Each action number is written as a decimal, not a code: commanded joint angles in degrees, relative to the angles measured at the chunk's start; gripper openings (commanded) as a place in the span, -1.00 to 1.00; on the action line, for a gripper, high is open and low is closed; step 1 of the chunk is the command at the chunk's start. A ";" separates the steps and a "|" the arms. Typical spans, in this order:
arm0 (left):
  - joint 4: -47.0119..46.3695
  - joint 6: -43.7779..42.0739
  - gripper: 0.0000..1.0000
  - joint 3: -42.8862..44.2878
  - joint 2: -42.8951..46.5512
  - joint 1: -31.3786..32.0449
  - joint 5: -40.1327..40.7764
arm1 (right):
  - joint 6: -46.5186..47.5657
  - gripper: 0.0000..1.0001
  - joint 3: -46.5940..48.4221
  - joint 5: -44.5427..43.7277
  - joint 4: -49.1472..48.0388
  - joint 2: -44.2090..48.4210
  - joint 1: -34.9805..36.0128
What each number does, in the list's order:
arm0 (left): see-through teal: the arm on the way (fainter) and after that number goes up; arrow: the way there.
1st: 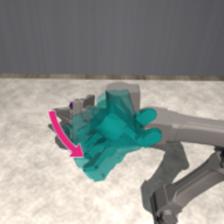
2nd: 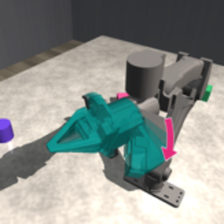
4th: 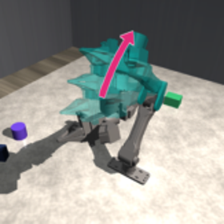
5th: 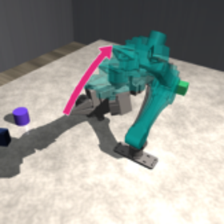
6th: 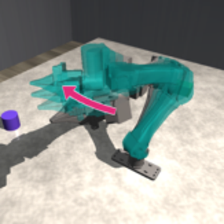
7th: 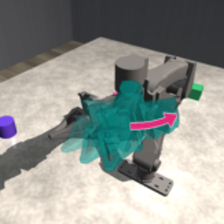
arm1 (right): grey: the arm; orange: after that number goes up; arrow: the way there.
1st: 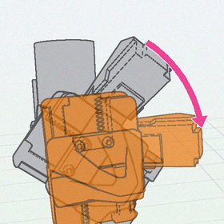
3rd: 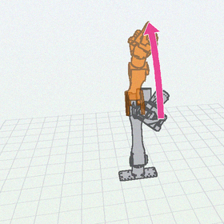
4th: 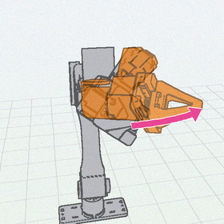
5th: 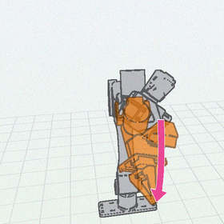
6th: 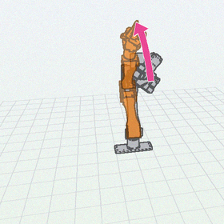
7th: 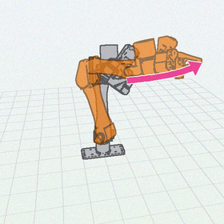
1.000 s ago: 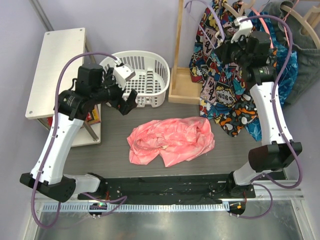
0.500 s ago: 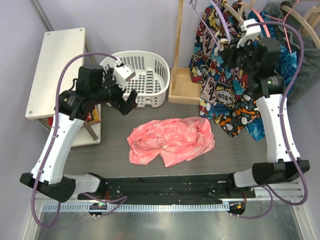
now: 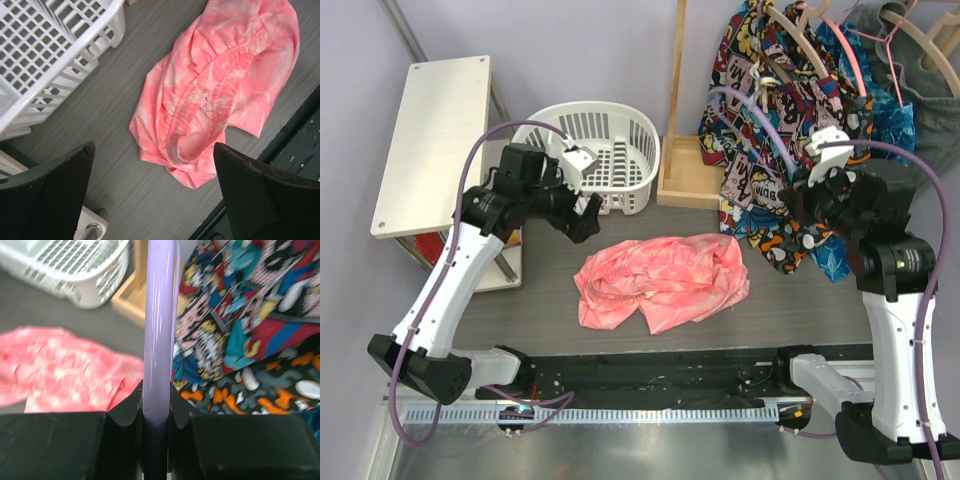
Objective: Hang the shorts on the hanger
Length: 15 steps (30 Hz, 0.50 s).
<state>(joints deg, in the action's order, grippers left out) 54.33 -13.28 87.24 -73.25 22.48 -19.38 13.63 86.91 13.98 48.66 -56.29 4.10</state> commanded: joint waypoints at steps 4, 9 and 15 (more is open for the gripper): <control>-2.02 6.23 1.00 -2.42 1.00 -0.24 -9.89 | 11.59 -0.98 -5.69 22.92 15.22 3.20 0.12; -14.81 6.87 1.00 -12.93 8.72 -0.16 -13.13 | 22.47 -0.98 -7.37 35.38 24.33 1.98 0.12; -21.19 -0.08 0.99 -23.07 18.14 -0.24 -16.39 | 46.22 -0.98 -9.47 42.70 37.46 -0.04 0.30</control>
<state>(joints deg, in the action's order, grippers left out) 41.78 -9.63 66.37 -58.98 22.48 -31.42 42.17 77.84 46.57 75.40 -56.23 4.12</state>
